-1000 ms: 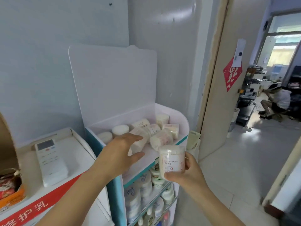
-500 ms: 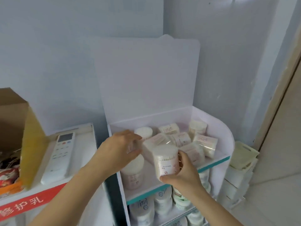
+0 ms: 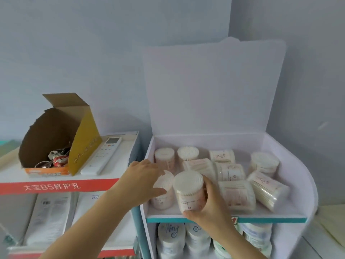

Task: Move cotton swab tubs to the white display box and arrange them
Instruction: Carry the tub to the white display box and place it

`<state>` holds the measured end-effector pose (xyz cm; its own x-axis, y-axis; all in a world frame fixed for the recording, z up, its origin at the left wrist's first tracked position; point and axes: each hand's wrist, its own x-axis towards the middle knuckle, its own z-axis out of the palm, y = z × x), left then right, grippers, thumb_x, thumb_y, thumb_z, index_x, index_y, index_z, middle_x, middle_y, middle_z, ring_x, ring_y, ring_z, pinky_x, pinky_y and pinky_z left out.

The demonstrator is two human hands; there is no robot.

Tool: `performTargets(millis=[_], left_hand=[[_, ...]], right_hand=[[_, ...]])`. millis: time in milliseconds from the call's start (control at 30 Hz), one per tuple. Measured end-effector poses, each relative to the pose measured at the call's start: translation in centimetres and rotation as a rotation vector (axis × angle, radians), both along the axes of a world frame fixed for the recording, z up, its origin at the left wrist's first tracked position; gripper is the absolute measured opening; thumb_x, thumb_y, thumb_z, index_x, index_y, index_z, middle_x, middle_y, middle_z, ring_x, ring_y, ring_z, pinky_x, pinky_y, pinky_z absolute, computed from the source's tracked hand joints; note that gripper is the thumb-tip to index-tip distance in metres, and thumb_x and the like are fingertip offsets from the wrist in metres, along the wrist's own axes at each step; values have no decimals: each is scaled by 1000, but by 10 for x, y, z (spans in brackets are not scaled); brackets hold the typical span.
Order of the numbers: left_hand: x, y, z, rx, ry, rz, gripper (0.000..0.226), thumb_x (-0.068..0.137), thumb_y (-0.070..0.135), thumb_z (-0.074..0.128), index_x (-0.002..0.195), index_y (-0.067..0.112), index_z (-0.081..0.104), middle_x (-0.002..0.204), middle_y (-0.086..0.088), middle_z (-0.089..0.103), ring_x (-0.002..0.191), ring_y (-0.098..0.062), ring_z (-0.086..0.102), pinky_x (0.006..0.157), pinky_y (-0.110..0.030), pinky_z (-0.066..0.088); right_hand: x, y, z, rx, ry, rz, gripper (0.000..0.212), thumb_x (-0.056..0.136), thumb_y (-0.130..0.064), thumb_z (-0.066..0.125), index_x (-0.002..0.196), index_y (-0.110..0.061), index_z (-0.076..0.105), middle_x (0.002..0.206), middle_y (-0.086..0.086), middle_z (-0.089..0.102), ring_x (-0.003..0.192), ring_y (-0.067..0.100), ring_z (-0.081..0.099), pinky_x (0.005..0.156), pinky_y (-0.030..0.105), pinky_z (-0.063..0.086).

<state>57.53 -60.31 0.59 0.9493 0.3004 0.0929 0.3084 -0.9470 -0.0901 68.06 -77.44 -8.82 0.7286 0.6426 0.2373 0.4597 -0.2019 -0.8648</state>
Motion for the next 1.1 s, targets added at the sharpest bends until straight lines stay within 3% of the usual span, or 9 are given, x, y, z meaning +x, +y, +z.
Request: performTargets(millis=[167, 267, 433, 567, 767, 933, 1000, 1100], left_hand=[[5, -2, -3, 61, 53, 5, 62, 82, 60, 55, 136, 32, 42, 136, 11, 50, 125, -15, 42, 107, -36, 29], [14, 2, -4, 95, 70, -42, 69, 77, 68, 54, 134, 30, 42, 131, 10, 52, 120, -15, 45, 105, -36, 31], [33, 12, -7, 150, 198, -56, 80, 66, 78, 54, 126, 27, 48, 120, 7, 57, 111, -18, 47, 103, -38, 32], [42, 17, -6, 135, 272, -59, 77, 65, 74, 60, 125, 26, 49, 119, 4, 57, 111, -19, 47, 103, -38, 30], [44, 18, 4, 139, 355, -166, 80, 59, 62, 73, 126, 29, 45, 120, 6, 55, 113, -18, 46, 101, -36, 31], [45, 13, 8, 49, 405, -129, 94, 55, 66, 76, 132, 25, 40, 129, 4, 49, 120, -20, 42, 105, -36, 32], [44, 10, 11, -74, 377, -113, 101, 51, 73, 72, 134, 26, 38, 132, 4, 45, 121, -20, 41, 104, -38, 36], [43, 2, 14, -229, 300, -141, 99, 56, 76, 66, 138, 29, 36, 137, 9, 43, 126, -16, 39, 105, -38, 36]], right_hand=[[3, 4, -5, 14, -32, 42, 99, 55, -20, 87, 135, -38, 31, 124, -29, 41, 112, -9, 44, 81, 5, 41], [1, 4, -5, -13, -73, 25, 103, 56, -22, 86, 140, -35, 28, 129, -21, 39, 117, -1, 42, 94, 14, 39], [1, 1, -9, -2, -65, -28, 97, 54, -24, 86, 131, -45, 31, 123, -28, 42, 115, -1, 45, 92, 18, 44], [1, 0, -13, -44, -72, -75, 106, 49, -29, 83, 139, -39, 27, 131, -20, 40, 123, 5, 42, 102, 34, 44], [-2, -4, -12, -47, -9, -102, 104, 51, -28, 85, 137, -39, 27, 129, -22, 44, 120, 4, 45, 101, 35, 45], [-5, -3, -11, -93, -19, -115, 100, 52, -28, 84, 134, -41, 29, 127, -22, 44, 120, 4, 45, 100, 37, 46], [-7, 0, -9, -103, -64, -118, 96, 54, -28, 84, 132, -43, 30, 125, -26, 39, 119, 4, 44, 98, 32, 47], [-12, 8, -3, -138, -123, -122, 95, 58, -25, 86, 134, -39, 31, 112, -41, 29, 107, -4, 36, 81, 8, 40]])
